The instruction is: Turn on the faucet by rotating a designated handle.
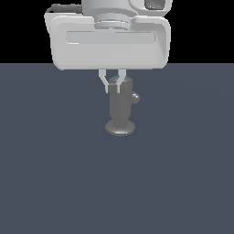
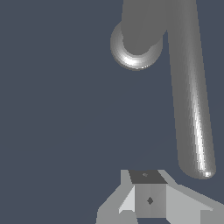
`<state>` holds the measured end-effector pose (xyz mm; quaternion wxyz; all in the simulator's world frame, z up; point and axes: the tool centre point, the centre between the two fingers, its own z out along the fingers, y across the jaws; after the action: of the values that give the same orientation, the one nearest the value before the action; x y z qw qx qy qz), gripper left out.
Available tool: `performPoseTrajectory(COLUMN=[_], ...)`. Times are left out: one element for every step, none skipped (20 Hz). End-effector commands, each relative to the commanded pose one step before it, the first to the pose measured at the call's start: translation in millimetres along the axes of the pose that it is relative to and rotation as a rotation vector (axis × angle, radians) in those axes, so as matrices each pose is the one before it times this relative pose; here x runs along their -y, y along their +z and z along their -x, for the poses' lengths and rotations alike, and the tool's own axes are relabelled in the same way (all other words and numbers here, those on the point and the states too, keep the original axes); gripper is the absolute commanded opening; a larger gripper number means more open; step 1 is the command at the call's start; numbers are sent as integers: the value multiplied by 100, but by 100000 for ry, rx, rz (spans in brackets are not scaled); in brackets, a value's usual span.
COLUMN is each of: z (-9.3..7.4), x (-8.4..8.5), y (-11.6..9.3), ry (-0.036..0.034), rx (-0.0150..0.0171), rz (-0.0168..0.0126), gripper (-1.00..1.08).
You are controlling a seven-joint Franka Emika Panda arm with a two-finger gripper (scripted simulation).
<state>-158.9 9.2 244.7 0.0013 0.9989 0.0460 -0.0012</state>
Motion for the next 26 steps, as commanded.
performPoseTrajectory(z=[-514, -157, -140, -123, -105, -87, -69, -49, -30, -10, 0, 0, 0, 29, -87, -87, -87, -87, -87, -86, -86, -86, -86, -86, -85, -85], x=[114, 35, 30, 24, 25, 17, 18, -4, 22, -1, 0, 0, 0, 2, -519, -517, -516, -514, -512, -511, -509, -507, -505, -502, -500, -498], y=[991, 302, 263, 224, 185, 149, 113, 82, 45, 16, 0, 0, 0, -25, 0, 0, 0, 0, 0, 0, 0, 0, 0, 0, 0, 0], ry=[-430, -134, -116, -94, -94, -67, -67, 0, -67, 0, 0, 0, 0, 0, 0, 0, 0, 0, 0, 0, 0, 0, 0, 0, 0, 0], rx=[-175, -18, -16, -13, -13, -9, -9, 0, -9, 0, 0, 0, 0, 0, 0, 0, 0, 0, 0, 0, 0, 0, 0, 0, 0, 0], rz=[-92, -30, -26, -22, -22, -16, -16, 0, -16, 0, 0, 0, 0, 0, 0, 0, 0, 0, 0, 0, 0, 0, 0, 0, 0, 0], gripper=[-100, -100, -100, -100, -100, -100, -100, -100, -100, -100, -100, -100, -100, -100, -100, -100, -100, -100, -100, -100, -100, -100, -100, -100, -100, -100])
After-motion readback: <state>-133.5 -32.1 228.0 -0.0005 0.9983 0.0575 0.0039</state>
